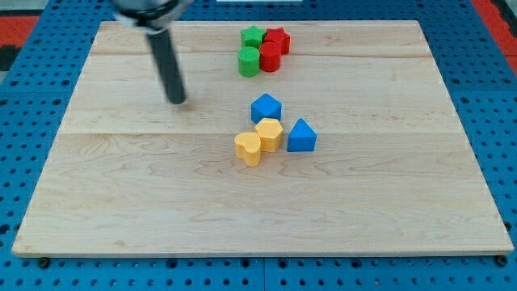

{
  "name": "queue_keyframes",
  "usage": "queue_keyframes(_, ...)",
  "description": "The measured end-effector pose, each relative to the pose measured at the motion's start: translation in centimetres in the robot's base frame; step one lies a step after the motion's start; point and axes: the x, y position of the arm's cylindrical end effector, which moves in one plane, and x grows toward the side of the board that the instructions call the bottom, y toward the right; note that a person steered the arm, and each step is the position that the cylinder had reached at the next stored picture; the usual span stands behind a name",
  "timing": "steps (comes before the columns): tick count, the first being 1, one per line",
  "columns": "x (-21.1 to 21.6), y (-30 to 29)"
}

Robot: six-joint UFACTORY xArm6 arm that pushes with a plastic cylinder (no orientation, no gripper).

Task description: Move the red star to the top left of the board

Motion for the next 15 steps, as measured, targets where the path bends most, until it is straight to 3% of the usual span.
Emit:
queue_keyframes(3,-4.7,17.8)
queue_keyframes(4,-8.1,20.7)
queue_keyframes(9,-13.2,11.6)
queue_keyframes(11,-17.3,14.2)
queue_keyframes(13,-16.0,-0.9)
queue_keyframes(14,-15.8,-3.8)
queue_keyframes(15,-17.3,-1.1)
